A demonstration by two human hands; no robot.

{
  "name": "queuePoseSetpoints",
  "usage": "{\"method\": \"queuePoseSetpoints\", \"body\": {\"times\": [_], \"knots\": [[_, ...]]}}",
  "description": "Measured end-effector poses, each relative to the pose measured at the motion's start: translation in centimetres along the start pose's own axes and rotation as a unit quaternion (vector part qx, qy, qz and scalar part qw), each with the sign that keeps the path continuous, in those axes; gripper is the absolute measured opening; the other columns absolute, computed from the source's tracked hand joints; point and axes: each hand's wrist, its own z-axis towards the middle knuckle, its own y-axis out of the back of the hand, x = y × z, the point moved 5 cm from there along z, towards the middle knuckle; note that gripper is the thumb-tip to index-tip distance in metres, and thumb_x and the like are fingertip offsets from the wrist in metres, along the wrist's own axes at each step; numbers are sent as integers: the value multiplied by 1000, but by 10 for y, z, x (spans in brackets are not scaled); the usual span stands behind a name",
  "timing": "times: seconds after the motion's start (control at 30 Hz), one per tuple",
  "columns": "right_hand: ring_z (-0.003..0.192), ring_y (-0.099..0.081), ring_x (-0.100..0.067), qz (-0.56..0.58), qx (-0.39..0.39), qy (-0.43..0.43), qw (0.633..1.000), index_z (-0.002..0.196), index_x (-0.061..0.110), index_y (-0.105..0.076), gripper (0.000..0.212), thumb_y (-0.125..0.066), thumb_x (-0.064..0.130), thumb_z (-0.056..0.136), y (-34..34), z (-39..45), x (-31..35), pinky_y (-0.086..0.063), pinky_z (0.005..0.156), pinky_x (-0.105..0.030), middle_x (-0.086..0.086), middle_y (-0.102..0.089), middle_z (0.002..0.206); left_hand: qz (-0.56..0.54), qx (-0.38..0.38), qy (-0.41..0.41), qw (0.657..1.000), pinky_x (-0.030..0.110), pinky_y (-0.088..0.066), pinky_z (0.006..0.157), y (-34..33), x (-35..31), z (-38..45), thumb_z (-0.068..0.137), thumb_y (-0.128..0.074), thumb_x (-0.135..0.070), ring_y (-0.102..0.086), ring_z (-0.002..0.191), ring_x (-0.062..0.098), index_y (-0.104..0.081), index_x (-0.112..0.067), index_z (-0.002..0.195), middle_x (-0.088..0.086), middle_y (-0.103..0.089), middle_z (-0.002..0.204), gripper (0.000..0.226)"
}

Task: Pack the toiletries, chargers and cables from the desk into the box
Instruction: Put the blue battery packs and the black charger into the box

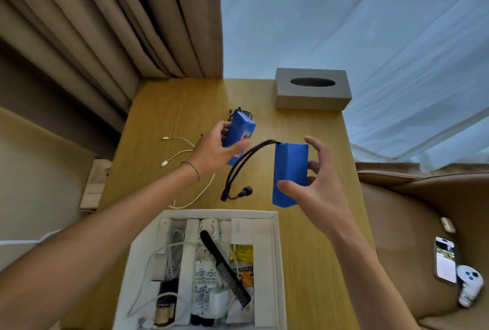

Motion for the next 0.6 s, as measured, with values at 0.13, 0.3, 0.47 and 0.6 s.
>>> {"method": "queuePoseSetpoints", "body": {"times": [0.13,0.3,0.47,0.6], "knots": [[90,-66,-4,-25,31,37,999,139,58,-30,97,-79,41,58,-12,-21,19,-59,73,-28,19,-60,114,-135,-28,0,991,27,-57,76,40,-28,-31,81,-73,-49,-68,92,12,-55,-30,113,-2,-63,110,41],[99,-64,-3,-107,100,105,984,139,50,-43,85,-76,38,62,-34,-46,39,-55,78,-17,31,-56,121,-254,-20,-10,967,36,-56,87,79,-53,-84,97,-57,-33,-67,97,17,-55,-23,121,10,-61,110,26],[101,-54,-9,-313,176,157,920,147,41,-32,89,-75,43,68,-64,-62,45,-42,75,-15,21,-39,124,-330,-46,-14,943,44,-51,99,99,-59,-136,93,-50,-40,-65,100,22,-57,-29,122,10,-62,111,32],[93,-55,-16,-417,255,188,852,147,42,-27,93,-77,39,69,-97,-73,37,-50,73,-22,13,-40,126,-358,-60,10,932,53,-46,105,100,-45,-164,92,-49,-41,-66,99,24,-59,-29,123,9,-65,108,34]]}}
